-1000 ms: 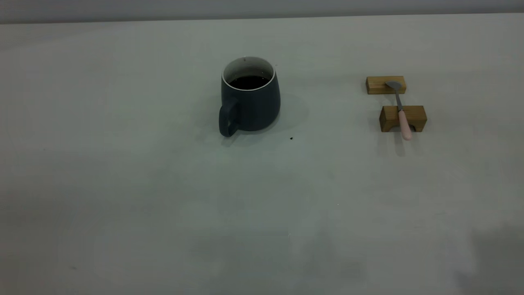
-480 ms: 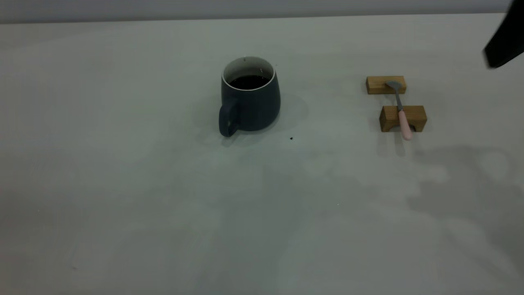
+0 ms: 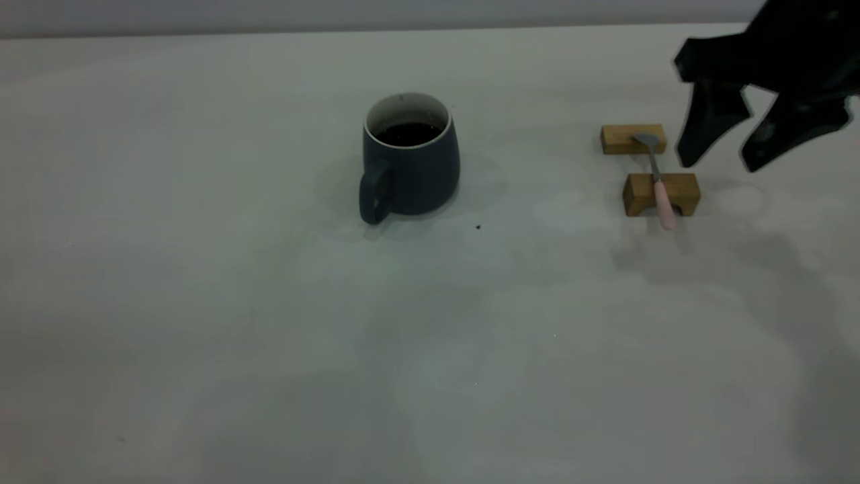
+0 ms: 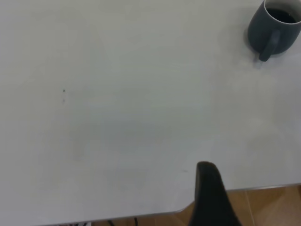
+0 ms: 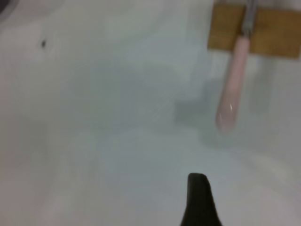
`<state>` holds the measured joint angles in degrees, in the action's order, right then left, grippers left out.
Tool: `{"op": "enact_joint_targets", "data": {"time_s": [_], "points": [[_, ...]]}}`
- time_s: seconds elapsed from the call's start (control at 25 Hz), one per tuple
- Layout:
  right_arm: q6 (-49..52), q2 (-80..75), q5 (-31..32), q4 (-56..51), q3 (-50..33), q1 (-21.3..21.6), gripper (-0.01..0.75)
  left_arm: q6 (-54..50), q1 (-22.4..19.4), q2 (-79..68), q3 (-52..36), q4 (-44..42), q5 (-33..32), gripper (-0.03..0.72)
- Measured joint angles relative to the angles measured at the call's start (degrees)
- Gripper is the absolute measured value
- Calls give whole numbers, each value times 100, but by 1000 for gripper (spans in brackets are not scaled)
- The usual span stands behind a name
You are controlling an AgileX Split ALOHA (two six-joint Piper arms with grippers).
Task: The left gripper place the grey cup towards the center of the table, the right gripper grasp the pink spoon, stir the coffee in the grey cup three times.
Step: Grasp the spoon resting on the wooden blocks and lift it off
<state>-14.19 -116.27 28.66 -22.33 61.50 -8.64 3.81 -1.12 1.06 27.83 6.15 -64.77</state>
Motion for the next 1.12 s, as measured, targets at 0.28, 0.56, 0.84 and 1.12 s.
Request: {"op": "enact_joint_targets", "data": {"time_s": [0.28, 0.56, 0.84, 1.12], "points": [[148, -764, 113, 0, 688, -13, 582, -7, 0, 0, 0, 0, 0, 528], [147, -1147, -291, 7, 719, -53, 582, -7, 0, 0, 0, 0, 0, 528], [147, -1514, -531, 28, 719, -53, 582, -7, 0, 0, 0, 0, 0, 528], [113, -1814, -724, 8, 737, -53, 574, -7, 0, 0, 0, 0, 0, 528]]}}
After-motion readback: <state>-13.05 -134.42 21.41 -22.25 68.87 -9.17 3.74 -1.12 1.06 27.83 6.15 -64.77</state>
